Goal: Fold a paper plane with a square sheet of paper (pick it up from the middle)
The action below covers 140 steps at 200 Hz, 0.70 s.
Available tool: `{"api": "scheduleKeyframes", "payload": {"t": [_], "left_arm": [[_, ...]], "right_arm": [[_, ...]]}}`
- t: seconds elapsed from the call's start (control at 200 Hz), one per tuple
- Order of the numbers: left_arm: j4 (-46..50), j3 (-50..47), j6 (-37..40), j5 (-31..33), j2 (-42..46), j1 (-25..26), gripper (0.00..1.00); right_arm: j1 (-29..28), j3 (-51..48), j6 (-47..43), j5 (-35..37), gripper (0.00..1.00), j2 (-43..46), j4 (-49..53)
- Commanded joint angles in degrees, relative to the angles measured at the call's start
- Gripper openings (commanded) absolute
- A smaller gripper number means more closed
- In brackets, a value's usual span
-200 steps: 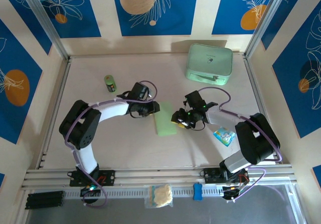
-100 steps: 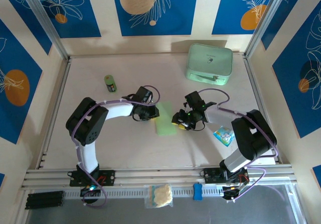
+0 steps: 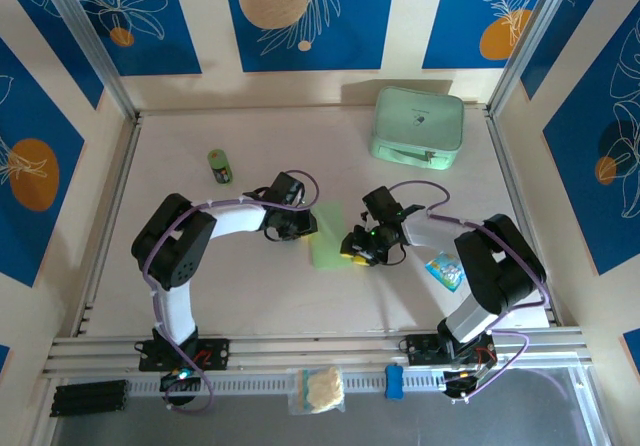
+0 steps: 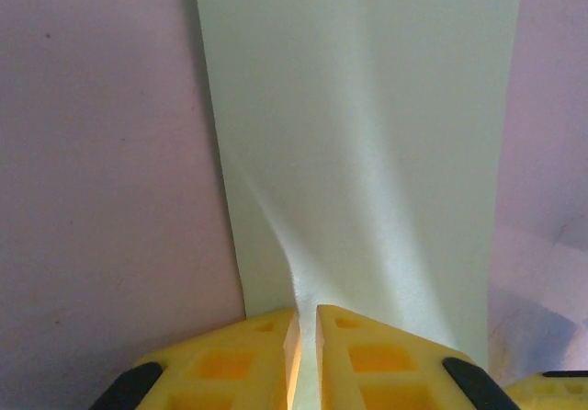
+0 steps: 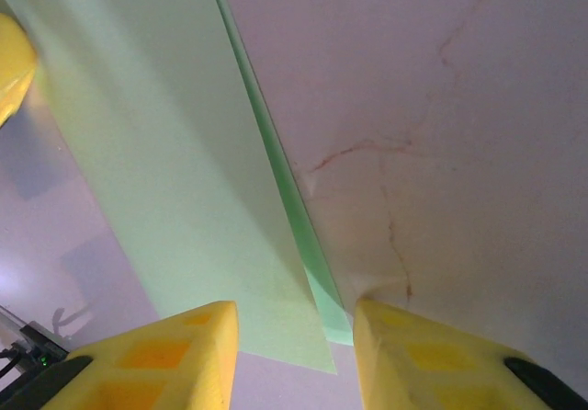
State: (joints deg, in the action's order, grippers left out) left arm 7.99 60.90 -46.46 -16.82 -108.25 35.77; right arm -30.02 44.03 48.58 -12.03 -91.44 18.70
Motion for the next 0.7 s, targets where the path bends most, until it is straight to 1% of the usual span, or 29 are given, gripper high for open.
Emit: {"api": "scheduleKeyframes", "payload": {"t": [0.0, 0.12, 0.33, 0.495, 0.695], "left_arm": [[3.57, -1.63, 0.15, 3.17, -3.09, 0.2, 0.17], [3.66, -1.58, 0.19, 3.13, -3.02, 0.23, 0.17], [3.74, -1.63, 0.36, 3.11, -2.76, 0.23, 0.17], [3.75, -1.45, 0.4, 3.03, -2.83, 0.22, 0.17], [3.88, -1.07, 0.58, 2.9, -3.02, 0.22, 0.17]], "right_arm": [[-0.88, 0.4, -0.83, -2.78, 0.33, -0.52, 0.68], [-0.74, 0.04, -0.46, -3.92, 0.29, -0.07, -0.56], [-0.15, -0.87, 1.02, -3.42, 0.23, 1.2, -2.36], [0.65, -2.68, 1.8, -3.04, 0.24, 3.17, -5.33], [1.95, -3.03, 0.73, -4.1, 0.26, 3.07, -7.84]]}}
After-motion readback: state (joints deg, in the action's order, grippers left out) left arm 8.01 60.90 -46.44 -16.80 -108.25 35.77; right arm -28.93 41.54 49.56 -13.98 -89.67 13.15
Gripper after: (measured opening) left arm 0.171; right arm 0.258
